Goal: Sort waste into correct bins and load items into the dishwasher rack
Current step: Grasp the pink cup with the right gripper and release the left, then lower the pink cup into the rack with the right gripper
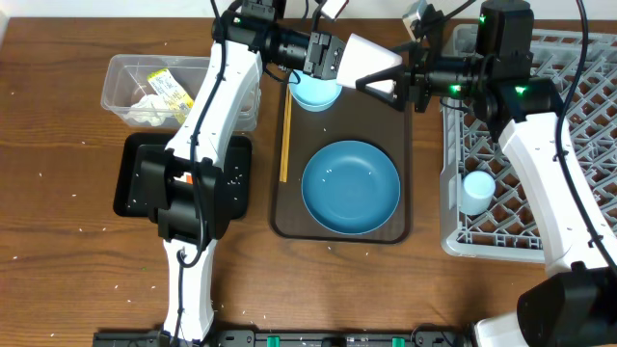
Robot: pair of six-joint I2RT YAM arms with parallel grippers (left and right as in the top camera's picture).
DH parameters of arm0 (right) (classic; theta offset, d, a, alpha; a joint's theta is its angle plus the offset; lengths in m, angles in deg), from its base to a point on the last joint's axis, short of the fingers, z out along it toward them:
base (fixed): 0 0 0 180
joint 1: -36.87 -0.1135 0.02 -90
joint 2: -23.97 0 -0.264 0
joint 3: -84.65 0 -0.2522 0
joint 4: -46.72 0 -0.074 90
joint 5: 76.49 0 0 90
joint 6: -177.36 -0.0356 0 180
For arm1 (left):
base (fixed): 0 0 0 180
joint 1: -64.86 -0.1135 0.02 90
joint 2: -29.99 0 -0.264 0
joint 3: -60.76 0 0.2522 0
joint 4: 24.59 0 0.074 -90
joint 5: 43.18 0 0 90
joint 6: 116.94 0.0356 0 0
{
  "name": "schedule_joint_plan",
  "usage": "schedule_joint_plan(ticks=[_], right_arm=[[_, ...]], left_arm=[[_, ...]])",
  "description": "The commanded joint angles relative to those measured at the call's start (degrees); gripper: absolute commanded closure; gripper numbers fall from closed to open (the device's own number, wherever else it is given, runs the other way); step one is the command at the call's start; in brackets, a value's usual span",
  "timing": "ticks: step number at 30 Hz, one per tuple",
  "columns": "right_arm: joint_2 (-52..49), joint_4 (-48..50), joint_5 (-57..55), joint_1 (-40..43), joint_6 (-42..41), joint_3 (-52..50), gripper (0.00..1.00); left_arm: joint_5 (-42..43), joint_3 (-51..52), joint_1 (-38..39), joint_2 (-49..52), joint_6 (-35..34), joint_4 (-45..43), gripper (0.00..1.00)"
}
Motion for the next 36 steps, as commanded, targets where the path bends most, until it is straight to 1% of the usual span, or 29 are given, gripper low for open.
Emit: schedule_joint_plan(ticks=[1, 3, 6, 9, 12, 14, 19, 22, 25, 29, 32, 36], right_arm=[[0.76, -0.07, 0.96, 0.92, 0.44, 0.72, 0.48], [0.76, -0.61, 0.94, 2.1, 0.44, 0.72, 0.48], [0.76, -1.92, 0.94, 4.11, 0.44, 0.72, 0.49], [0.76, -3.54, 0.94, 6.51, 0.46, 0.72, 0.5], [0.76, -5.4, 0.92, 8.79, 0.48, 0.72, 0.51], [0.76, -7.04, 0.57, 10.62, 0.44, 0.72, 0.52], [0.76, -12.81, -6.21, 14.67, -1.95, 0.72, 0.58], [0.76, -16.61, -10.95, 16.17, -2.64, 0.72, 0.59], [0.76, -20.0, -16.65, 17.11, -4.52, 0.74, 0.6], [0.76, -23.26, -29.59, 17.35, -9.86, 0.74, 0.59], [0.76, -25.44, -36.63, 17.35, -12.13, 0.74, 0.59], [0.76, -28.33, -44.48, 17.35, -14.29, 0.74, 0.59]], left_arm=[[0.11, -0.15, 0.17, 0.2, 0.35, 0.0, 0.75], [0.04, -0.15, 0.17, 0.2, 0.35, 0.0, 0.68], [-1.18, -0.15, 0.17, 0.2, 0.35, 0.0, 0.63], [-2.51, -0.15, 0.17, 0.2, 0.35, 0.02, 0.61], [-3.56, -0.15, 0.17, 0.2, 0.33, 0.02, 0.57], [-5.05, -0.15, 0.17, 0.2, 0.33, 0.02, 0.56], [-11.65, -0.15, 0.17, 0.2, 0.33, 0.07, 0.55], [-16.87, -0.11, 0.2, 0.2, 0.33, 0.72, 0.55], [-24.3, -0.11, 0.24, 0.2, 0.33, 3.04, 0.54], [-36.39, -0.09, 0.24, 0.22, 0.35, 7.74, 0.54], [-44.06, 0.2, 0.24, 0.22, 0.35, 10.6, 0.54], [-50.27, 1.36, 0.24, 0.22, 0.35, 12.68, 0.54]])
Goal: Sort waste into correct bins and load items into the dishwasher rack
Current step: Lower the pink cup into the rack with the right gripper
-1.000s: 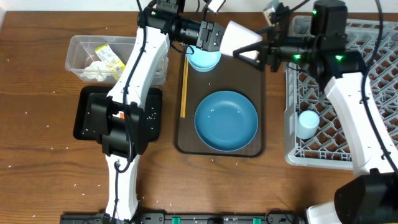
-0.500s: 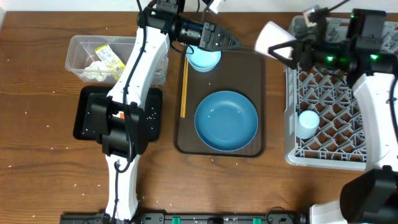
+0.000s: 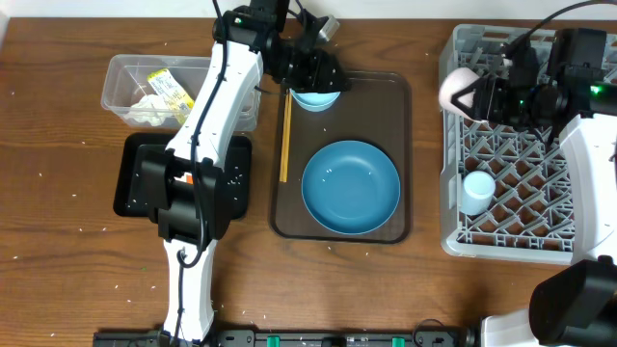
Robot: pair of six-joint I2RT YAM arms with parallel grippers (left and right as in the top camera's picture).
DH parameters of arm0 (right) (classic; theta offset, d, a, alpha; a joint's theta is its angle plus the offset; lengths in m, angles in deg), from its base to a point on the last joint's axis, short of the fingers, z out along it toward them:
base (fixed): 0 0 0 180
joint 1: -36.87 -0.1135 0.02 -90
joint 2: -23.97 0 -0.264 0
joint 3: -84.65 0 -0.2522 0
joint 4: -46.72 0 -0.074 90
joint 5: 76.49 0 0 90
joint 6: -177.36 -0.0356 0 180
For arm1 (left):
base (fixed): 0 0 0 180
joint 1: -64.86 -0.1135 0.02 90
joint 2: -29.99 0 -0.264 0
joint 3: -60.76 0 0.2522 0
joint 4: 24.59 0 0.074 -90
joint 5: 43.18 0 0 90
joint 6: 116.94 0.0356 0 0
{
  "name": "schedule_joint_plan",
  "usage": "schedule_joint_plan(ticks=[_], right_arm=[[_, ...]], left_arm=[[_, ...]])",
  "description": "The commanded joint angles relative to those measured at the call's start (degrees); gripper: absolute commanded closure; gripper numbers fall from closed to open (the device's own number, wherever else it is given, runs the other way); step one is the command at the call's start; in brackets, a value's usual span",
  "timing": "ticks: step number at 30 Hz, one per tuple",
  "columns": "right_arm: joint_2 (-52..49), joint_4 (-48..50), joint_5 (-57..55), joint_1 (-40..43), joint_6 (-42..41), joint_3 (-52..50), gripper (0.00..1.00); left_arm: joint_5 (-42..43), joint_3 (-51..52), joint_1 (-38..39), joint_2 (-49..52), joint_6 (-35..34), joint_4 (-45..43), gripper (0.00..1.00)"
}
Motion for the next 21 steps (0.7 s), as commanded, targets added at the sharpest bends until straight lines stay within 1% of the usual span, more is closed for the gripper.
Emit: schedule_joint_plan(ticks=[1, 7, 10, 21], right_arm=[[0.76, -1.84, -11.76, 0.46, -4.07, 0.74, 0.59], [0.76, -6.67, -22.08, 0.46, -6.29, 0.74, 0.58], [0.76, -8.15, -25.49, 0.46, -7.32, 0.74, 0.57], [0.68, -10.97, -27.89, 0.46, -7.85, 0.72, 0.57]], left_arm=[[-9.75, 1.6, 0.13, 0.22, 0.37, 0.98, 0.54], [-10.8, 4.57, 0.13, 0.24, 0.37, 0.98, 0.54], [-10.86, 5.51, 0.13, 0.24, 0.39, 0.96, 0.54], [-10.84, 6.19, 0.13, 0.24, 0.37, 1.01, 0.54]])
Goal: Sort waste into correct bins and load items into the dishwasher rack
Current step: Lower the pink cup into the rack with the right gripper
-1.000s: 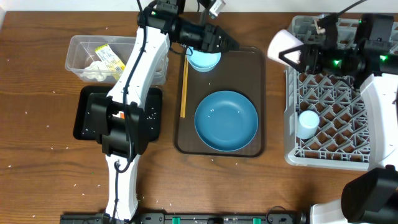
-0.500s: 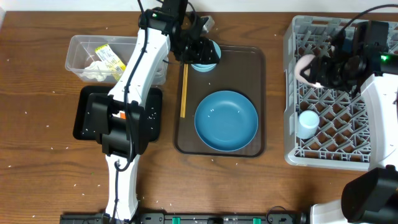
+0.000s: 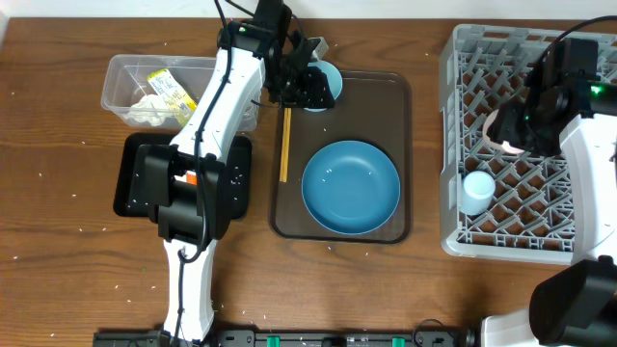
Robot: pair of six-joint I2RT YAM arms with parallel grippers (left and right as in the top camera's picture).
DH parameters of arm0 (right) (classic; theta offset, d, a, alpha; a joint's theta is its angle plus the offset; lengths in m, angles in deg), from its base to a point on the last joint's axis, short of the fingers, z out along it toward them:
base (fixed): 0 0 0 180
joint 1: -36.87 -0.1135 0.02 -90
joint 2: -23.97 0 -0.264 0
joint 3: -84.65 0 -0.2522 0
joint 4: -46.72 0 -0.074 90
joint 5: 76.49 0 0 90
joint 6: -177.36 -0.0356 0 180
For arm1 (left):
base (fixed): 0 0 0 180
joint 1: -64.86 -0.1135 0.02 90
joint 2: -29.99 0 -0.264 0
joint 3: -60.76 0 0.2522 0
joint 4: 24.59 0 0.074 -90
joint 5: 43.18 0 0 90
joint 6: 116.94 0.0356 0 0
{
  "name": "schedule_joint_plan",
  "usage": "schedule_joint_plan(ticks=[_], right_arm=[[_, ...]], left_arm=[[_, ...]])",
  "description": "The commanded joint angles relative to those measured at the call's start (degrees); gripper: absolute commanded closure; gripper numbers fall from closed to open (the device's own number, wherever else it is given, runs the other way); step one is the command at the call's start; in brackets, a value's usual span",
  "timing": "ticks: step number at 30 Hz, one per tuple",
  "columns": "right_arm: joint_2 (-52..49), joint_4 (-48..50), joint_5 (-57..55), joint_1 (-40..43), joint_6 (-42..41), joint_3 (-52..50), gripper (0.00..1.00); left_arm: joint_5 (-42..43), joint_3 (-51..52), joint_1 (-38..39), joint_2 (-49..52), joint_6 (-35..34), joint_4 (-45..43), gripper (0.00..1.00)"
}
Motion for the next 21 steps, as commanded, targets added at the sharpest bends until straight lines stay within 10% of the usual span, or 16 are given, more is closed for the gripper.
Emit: schedule_joint_plan(ticks=[1, 21], right_arm=[[0.61, -0.17, -2.08, 0.37, -1.36, 0.72, 0.57], [-7.39, 1.97, -2.23, -1.03, -1.33, 0.72, 0.56]], left_arm=[[-0.68, 0.61, 0.13, 0.24, 0.37, 0.24, 0.53], [-0.68, 0.61, 0.13, 0.24, 0.37, 0.26, 0.54]])
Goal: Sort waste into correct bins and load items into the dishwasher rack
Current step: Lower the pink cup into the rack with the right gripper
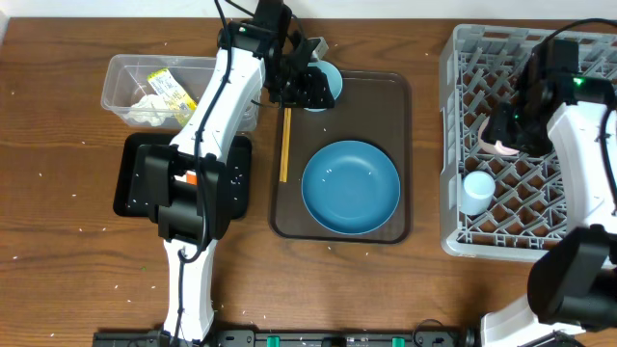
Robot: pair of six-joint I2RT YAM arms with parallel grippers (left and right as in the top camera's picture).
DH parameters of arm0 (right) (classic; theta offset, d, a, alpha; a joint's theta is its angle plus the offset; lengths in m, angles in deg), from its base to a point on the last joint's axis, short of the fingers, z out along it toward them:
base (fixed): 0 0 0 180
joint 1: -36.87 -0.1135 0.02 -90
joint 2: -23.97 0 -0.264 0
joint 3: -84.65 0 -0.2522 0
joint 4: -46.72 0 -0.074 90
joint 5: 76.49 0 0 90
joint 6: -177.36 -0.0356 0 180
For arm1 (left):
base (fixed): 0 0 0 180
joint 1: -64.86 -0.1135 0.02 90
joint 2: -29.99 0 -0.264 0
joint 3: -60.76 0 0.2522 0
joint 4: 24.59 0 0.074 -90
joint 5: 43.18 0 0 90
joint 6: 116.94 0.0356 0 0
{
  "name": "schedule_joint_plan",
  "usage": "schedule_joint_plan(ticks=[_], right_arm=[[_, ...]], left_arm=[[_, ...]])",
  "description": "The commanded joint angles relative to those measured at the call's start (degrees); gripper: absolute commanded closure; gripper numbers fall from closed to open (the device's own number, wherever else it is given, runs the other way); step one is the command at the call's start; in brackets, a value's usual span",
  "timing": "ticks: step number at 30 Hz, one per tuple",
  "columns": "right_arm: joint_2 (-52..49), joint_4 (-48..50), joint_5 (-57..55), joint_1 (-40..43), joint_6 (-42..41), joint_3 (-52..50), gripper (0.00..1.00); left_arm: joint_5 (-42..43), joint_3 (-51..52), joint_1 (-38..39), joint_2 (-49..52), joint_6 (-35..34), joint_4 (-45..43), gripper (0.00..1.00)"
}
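My left gripper (pixel 307 85) is shut on the rim of a small light-blue bowl (pixel 328 79), which is tilted at the back left corner of the brown tray (pixel 405 116). A large blue plate (pixel 350 187) lies in the middle of the tray. A pair of wooden chopsticks (pixel 284 135) lies along the tray's left side. My right gripper (pixel 508 133) reaches down into the grey dishwasher rack (pixel 453 77) and holds a pink-and-white cup (pixel 501 147) low among the rack's pins. Its fingers are mostly hidden by the arm.
A clear bin (pixel 120 67) at the back left holds a yellow wrapper and crumpled white waste. A black bin (pixel 135 183) stands in front of it, partly covered by the left arm. A white cup (pixel 475 190) sits in the rack's front left.
The right arm has shifted a little and the pink-and-white cup sits lower in the rack, with less of it showing. The left gripper and the small bowl have not moved.
First my right gripper held the pink-and-white cup over the tray's back edge, beside the left gripper above the small bowl. Then the cup was at the rack's left rim and the left gripper was down on the bowl. Later the cup was inside the rack and the bowl tilted up.
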Motion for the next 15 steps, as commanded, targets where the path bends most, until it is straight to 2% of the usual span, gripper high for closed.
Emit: schedule_joint_plan(ticks=[1, 15], right_arm=[[-1.49, 0.24, -0.59, -0.24, -1.03, 0.72, 0.57], [-2.4, 0.02, -0.55, -2.45, -1.51, 0.72, 0.53]], left_arm=[[-0.68, 0.59, 0.13, 0.24, 0.39, 0.24, 0.54], [-0.7, 0.59, 0.13, 0.24, 0.37, 0.24, 0.53]])
